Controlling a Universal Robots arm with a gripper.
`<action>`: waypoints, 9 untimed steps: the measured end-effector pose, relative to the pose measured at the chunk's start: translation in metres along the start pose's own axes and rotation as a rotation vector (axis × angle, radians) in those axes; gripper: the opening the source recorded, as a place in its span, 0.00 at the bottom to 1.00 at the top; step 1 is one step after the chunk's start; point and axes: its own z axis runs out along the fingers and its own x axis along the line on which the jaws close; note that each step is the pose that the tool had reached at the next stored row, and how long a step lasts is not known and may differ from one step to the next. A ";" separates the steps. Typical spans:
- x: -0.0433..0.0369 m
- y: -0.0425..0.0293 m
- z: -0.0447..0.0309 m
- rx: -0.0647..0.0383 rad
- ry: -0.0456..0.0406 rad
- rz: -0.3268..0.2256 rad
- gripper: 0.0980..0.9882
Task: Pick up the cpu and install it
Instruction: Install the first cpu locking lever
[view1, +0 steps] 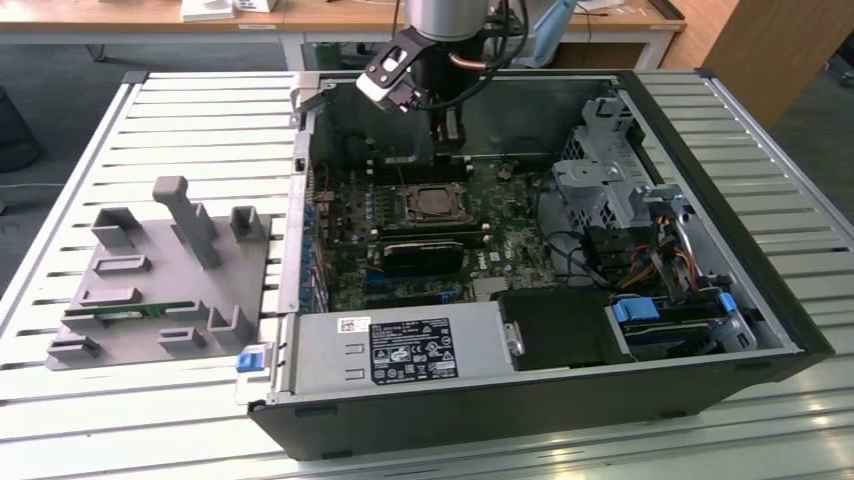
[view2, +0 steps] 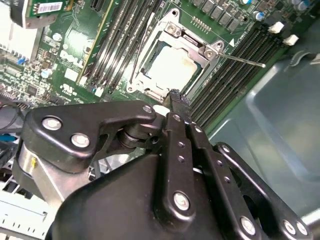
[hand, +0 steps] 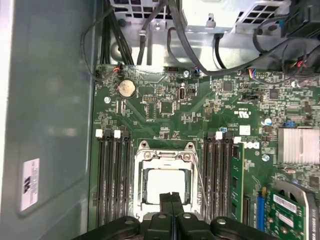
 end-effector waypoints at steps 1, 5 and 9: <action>0.0000 0.0001 -0.0023 0.000 0.0000 0.000 0.01; -0.0001 0.0004 -0.0079 0.000 0.0001 -0.001 0.01; -0.0001 0.0004 -0.0080 0.000 0.0022 -0.048 0.01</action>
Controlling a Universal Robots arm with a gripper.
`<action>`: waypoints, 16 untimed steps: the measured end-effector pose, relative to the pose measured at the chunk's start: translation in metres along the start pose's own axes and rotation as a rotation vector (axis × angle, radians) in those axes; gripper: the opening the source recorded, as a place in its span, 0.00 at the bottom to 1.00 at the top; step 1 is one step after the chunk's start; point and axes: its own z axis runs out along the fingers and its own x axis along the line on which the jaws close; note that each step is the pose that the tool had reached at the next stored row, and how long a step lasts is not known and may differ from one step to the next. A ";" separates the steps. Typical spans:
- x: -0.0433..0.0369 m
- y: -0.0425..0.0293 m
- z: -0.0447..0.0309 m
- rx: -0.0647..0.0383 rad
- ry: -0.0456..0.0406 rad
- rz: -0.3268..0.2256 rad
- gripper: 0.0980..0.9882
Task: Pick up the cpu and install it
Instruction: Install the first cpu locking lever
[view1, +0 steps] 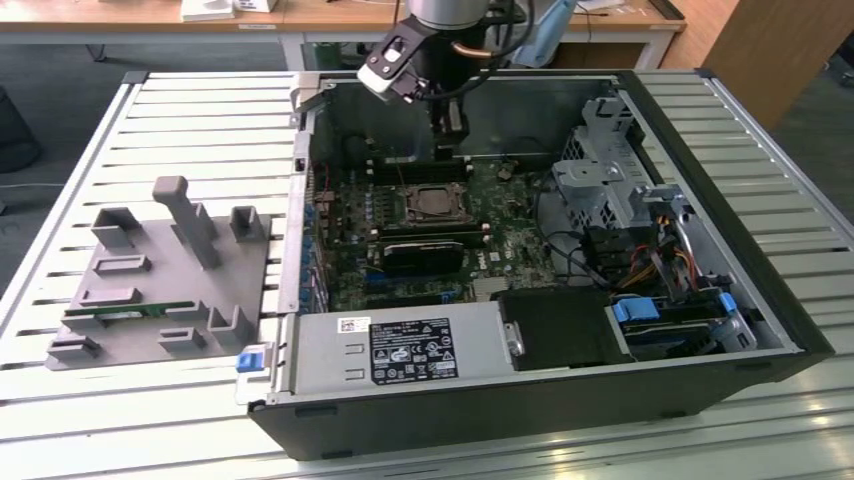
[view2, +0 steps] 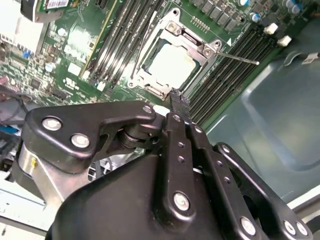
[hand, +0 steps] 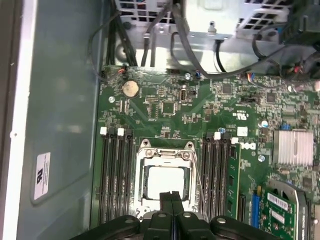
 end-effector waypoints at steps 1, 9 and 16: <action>0.0000 0.0000 0.0000 0.000 0.0009 -0.018 0.01; 0.0000 0.0000 0.0004 -0.001 0.0073 -0.158 0.01; 0.0000 -0.0003 0.0023 0.001 0.0094 -0.199 0.01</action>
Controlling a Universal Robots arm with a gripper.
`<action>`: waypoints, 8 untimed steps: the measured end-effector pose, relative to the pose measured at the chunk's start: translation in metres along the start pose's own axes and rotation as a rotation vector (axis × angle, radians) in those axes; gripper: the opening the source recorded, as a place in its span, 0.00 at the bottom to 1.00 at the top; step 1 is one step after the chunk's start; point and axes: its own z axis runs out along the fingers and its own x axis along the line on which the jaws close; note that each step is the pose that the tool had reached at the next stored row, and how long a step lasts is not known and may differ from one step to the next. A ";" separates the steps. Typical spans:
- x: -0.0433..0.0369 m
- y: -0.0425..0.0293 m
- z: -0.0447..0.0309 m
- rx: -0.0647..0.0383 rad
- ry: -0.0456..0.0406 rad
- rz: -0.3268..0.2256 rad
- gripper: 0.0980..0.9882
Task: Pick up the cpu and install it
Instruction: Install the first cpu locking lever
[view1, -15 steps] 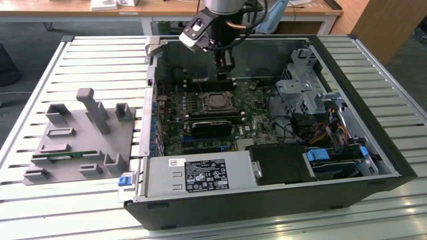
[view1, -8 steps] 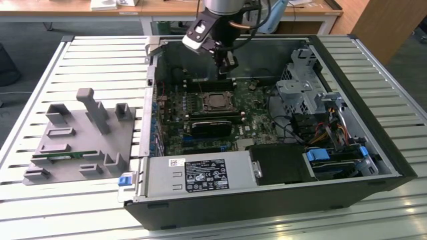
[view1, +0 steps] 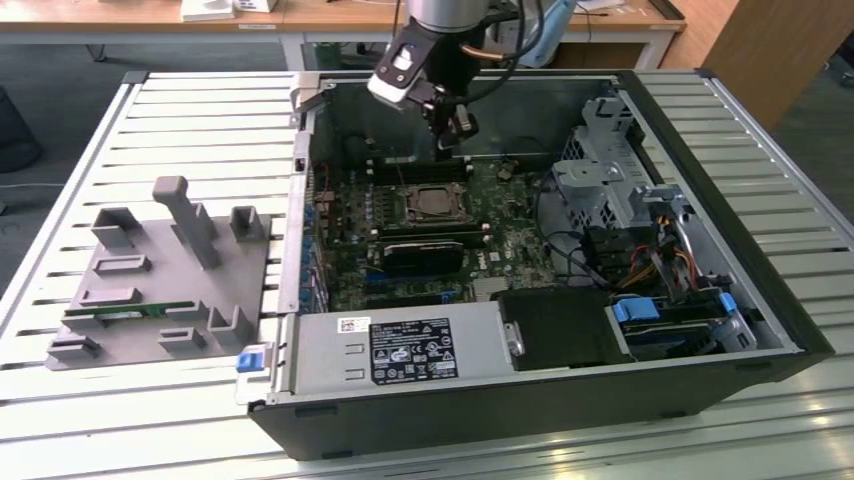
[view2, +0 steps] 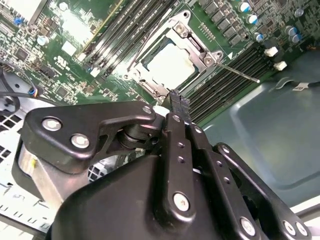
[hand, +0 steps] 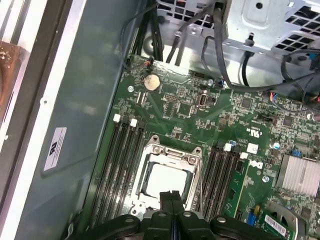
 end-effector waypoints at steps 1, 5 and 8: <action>0.0000 -0.0001 0.0001 0.000 0.0004 -0.011 0.01; 0.0000 -0.0002 0.0007 0.001 0.0025 -0.067 0.01; 0.0001 -0.0002 0.0008 0.000 0.0045 -0.111 0.01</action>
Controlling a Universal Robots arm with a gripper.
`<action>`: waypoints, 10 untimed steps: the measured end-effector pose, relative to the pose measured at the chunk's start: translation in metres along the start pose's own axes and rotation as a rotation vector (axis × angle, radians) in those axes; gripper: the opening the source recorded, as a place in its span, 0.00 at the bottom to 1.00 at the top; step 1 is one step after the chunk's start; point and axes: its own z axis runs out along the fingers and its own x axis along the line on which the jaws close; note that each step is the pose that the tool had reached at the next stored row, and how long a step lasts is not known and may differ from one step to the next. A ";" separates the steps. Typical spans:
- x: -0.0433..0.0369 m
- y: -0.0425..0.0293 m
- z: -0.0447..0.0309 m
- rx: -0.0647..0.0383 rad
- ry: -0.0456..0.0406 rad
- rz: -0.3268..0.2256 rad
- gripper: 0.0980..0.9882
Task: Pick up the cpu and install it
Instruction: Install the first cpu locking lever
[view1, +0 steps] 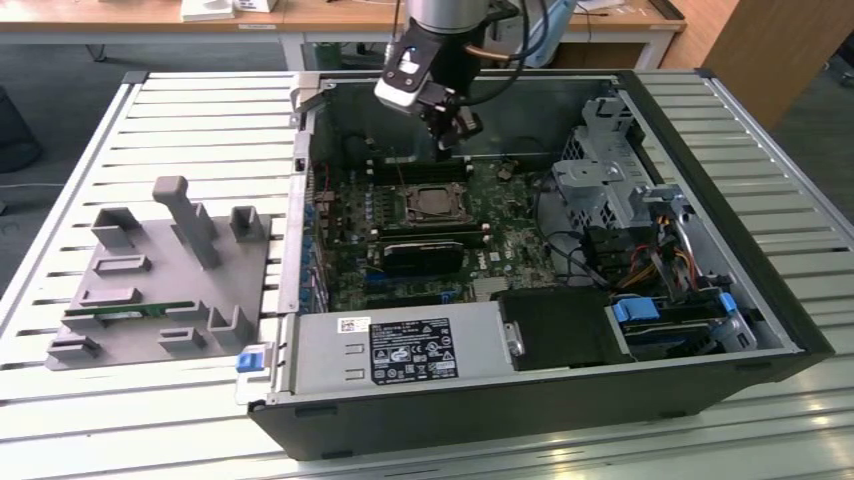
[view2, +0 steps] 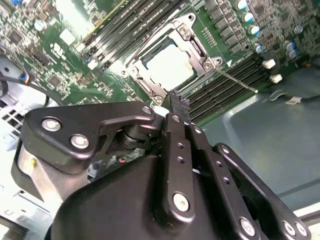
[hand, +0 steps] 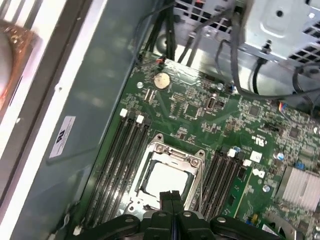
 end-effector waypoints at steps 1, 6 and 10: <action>0.0000 0.0000 0.0000 0.000 0.0007 -0.015 0.01; 0.0000 0.0000 0.0000 -0.001 0.0034 -0.080 0.01; 0.0000 0.0000 0.0000 -0.001 0.0057 -0.133 0.01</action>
